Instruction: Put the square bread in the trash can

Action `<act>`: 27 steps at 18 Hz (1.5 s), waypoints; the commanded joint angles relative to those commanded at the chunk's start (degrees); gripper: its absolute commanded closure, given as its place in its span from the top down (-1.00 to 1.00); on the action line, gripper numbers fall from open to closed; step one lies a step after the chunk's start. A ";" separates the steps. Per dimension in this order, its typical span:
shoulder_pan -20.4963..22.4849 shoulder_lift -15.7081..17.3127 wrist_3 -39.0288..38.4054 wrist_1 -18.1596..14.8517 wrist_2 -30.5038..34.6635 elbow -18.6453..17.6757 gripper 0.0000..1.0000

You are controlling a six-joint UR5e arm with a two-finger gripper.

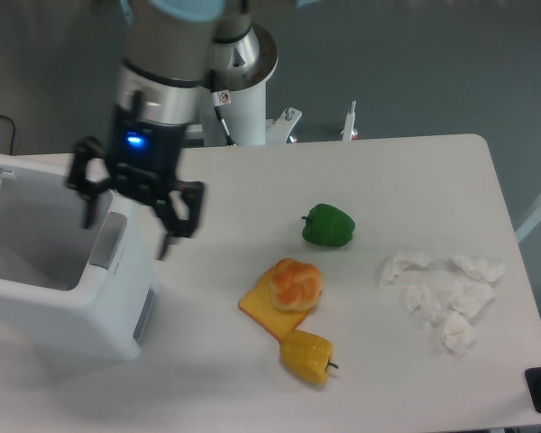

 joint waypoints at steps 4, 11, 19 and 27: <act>3.44 -3.08 6.68 0.44 2.01 0.53 1.00; 5.90 -9.31 29.71 0.44 14.66 0.09 1.00; 8.36 -17.22 40.63 0.27 22.59 1.14 1.00; 10.91 -19.08 40.72 -0.61 22.68 2.81 1.00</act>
